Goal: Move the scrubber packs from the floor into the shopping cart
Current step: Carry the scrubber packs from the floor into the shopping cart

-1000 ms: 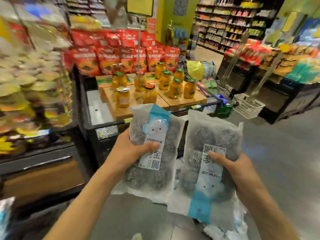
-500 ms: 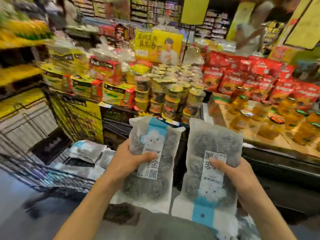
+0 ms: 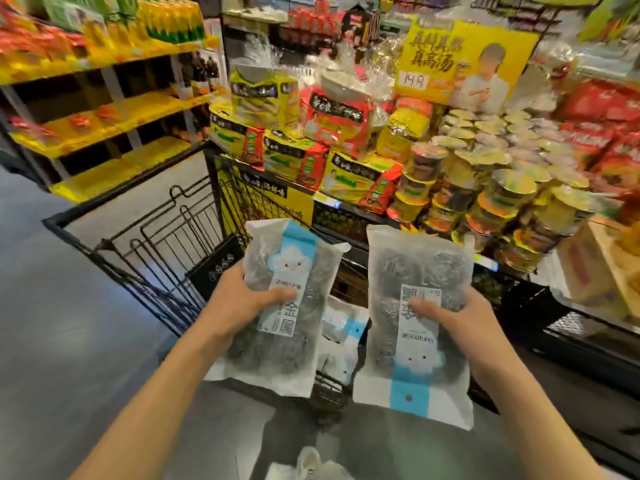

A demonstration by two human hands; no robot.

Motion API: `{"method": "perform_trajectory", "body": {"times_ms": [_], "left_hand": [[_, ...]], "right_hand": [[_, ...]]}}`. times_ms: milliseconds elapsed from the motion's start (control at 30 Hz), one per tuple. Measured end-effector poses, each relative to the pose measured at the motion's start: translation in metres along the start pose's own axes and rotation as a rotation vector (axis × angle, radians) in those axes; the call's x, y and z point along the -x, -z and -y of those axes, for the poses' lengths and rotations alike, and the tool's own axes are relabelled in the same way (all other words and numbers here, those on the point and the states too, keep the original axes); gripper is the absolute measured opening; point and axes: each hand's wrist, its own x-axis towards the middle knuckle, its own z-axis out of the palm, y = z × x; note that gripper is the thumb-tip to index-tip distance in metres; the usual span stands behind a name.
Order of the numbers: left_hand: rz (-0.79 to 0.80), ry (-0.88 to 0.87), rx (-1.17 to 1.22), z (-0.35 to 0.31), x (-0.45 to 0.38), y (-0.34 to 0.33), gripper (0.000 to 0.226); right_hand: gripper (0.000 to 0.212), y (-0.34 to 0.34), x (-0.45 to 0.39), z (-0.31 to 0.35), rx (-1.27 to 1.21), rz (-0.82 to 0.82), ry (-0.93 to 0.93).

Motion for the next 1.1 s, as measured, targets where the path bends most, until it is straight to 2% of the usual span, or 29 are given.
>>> {"method": "perform_trajectory", "body": {"times_ms": [200,400,567,667,800,967,1100], "left_hand": [[0.047,0.031,-0.139,0.014,-0.116,0.027,0.055],[0.141,0.058,-0.422,0.056,-0.252,0.051,0.06],[0.362,0.047,-0.658,0.103,-0.347,0.05,0.065],[0.519,0.01,-0.891,0.142,-0.407,0.045,0.08],[0.775,-0.073,-1.185,0.196,-0.479,0.024,0.082],[0.993,-0.091,-1.302,0.242,-0.535,-0.01,0.085],[1.036,-0.27,-1.543,0.259,-0.559,-0.036,0.083]], "right_hand": [[0.042,-0.046,-0.117,-0.012,0.193,0.013,-0.019],[0.051,-0.095,-0.237,-0.058,0.438,0.094,-0.122],[0.054,-0.134,-0.305,-0.125,0.649,0.218,-0.255],[0.054,-0.159,-0.338,-0.166,0.855,0.321,-0.34],[0.061,-0.186,-0.38,-0.212,1.059,0.484,-0.424],[0.046,-0.212,-0.415,-0.266,1.198,0.522,-0.453],[0.058,-0.223,-0.421,-0.281,1.279,0.467,-0.389]]}}
